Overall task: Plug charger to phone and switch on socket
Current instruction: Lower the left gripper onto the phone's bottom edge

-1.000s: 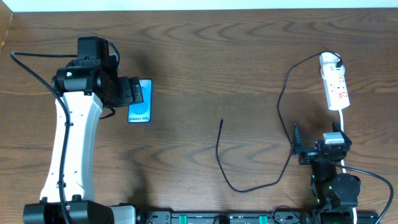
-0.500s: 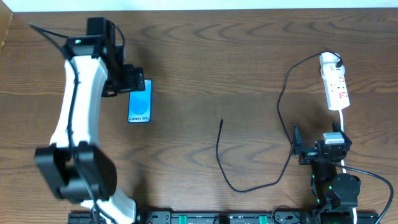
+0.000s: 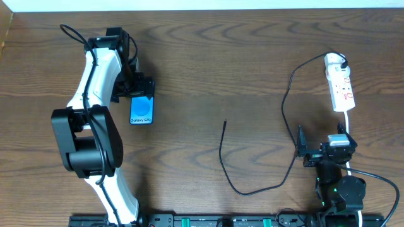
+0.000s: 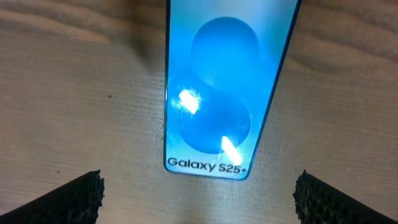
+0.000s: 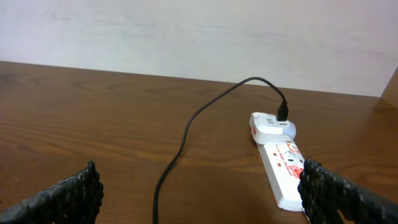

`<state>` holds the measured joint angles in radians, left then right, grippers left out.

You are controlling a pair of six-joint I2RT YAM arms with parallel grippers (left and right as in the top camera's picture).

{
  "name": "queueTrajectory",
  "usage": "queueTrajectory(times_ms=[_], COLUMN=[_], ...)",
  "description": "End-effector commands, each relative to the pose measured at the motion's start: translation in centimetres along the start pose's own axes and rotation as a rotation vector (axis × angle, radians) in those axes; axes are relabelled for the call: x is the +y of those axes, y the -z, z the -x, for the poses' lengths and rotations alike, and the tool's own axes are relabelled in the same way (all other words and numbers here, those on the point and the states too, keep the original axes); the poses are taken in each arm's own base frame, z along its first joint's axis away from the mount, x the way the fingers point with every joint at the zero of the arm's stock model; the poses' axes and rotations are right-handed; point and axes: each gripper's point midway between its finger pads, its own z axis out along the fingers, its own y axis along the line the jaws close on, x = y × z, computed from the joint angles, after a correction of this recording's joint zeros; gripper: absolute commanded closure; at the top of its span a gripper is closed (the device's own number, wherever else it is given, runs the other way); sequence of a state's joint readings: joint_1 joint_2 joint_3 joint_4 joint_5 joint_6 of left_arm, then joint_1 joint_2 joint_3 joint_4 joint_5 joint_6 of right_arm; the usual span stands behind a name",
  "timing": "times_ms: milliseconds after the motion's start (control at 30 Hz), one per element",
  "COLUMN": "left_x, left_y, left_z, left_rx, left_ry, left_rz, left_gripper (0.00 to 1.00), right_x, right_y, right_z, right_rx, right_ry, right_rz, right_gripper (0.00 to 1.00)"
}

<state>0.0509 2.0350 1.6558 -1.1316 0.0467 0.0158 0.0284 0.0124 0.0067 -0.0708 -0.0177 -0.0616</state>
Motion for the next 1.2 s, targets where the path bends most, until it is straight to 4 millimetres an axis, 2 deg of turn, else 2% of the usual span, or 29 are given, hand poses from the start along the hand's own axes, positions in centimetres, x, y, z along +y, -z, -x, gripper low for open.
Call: queueTrajectory(times_ms=[0,633,933,1167], left_x=[0.1,-0.3,-0.4,-1.6], left_y=[0.2,-3.4,-3.7,-3.7], left_z=[0.9,0.7,1.2,2.0], left_rx=[-0.03,-0.049,-0.074,-0.108], left_ry=[-0.009,0.021,0.018,-0.01], left_rz=[0.0,-0.027,-0.029,-0.031], left_gripper=[0.02,0.02,0.02,0.02], right_x=[-0.2,-0.2,-0.2,-0.2], right_y=[0.0,0.0,0.0,0.0], right_z=[0.0,0.0,0.0,0.0], right_rx=[0.001,0.001,0.001,0.001], right_ry=[-0.009,-0.009,-0.009,-0.009], right_rz=[-0.01,-0.01,-0.01,-0.01], right_gripper=[0.01,0.01,0.01,0.01])
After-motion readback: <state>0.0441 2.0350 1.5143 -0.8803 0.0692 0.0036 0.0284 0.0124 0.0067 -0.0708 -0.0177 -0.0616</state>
